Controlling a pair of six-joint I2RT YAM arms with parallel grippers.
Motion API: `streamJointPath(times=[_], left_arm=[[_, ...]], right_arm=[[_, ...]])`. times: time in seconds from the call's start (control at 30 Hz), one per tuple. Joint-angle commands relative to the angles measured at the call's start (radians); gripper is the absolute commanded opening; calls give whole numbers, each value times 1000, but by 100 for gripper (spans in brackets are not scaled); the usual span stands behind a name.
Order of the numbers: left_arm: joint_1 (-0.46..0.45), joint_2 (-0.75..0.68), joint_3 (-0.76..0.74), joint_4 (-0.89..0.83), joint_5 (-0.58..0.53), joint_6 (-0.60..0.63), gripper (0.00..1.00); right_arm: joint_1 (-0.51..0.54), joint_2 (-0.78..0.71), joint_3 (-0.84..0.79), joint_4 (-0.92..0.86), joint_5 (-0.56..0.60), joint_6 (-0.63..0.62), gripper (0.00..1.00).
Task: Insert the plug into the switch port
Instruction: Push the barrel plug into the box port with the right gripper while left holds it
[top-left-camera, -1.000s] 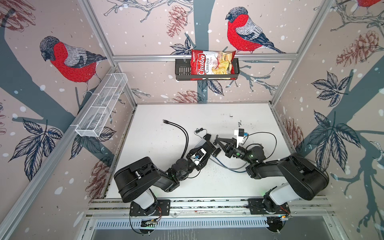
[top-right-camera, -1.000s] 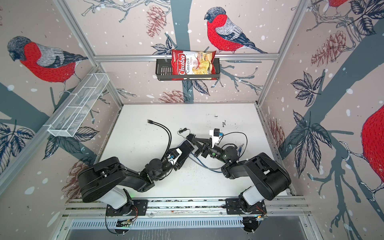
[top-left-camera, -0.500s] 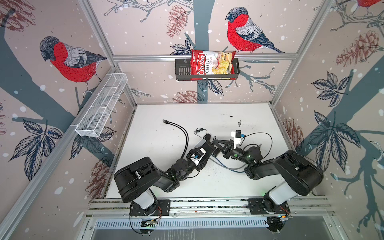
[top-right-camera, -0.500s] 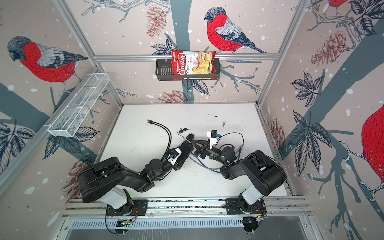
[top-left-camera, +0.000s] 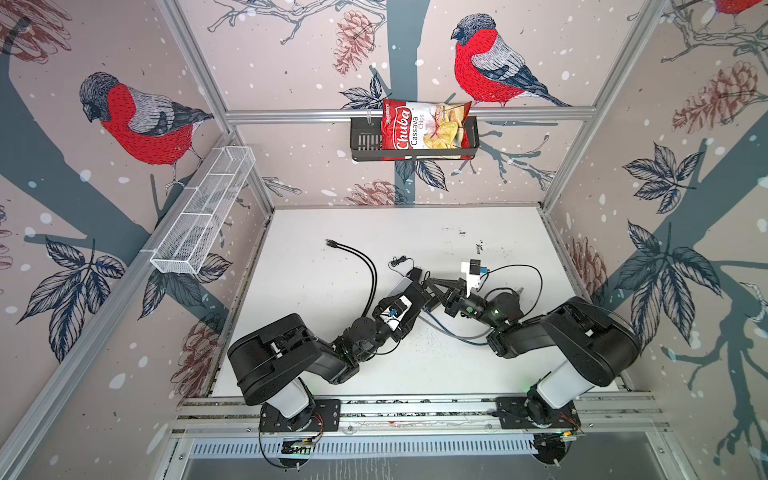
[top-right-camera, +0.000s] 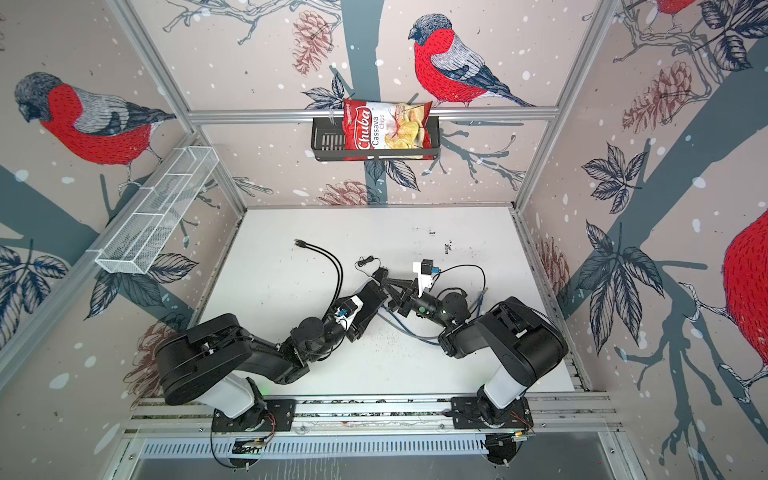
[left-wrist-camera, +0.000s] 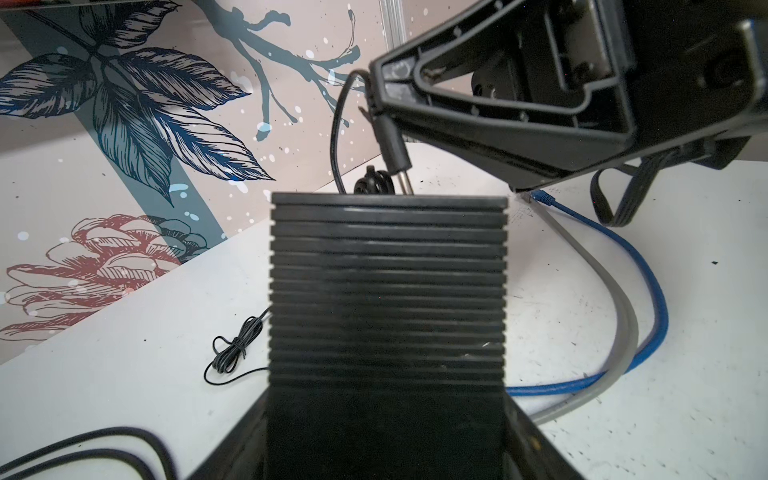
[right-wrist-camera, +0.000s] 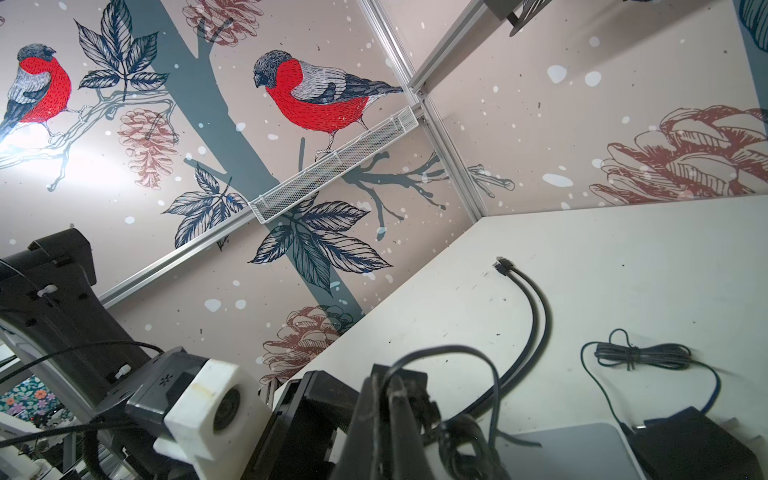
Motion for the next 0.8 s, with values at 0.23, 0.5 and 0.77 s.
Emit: streamJointPath(times=[0.23, 0.5, 0.77], left_arm=[[-2, -4, -4, 140, 0, -24, 39], [-1, -23, -11, 188, -11, -59, 37], [-1, -44, 17, 133, 2, -59, 36]], right_arm=[[11, 12, -2, 134, -19, 26, 6], [11, 7, -40, 151, -10, 19, 7], [30, -22, -57, 122, -17, -13, 6]])
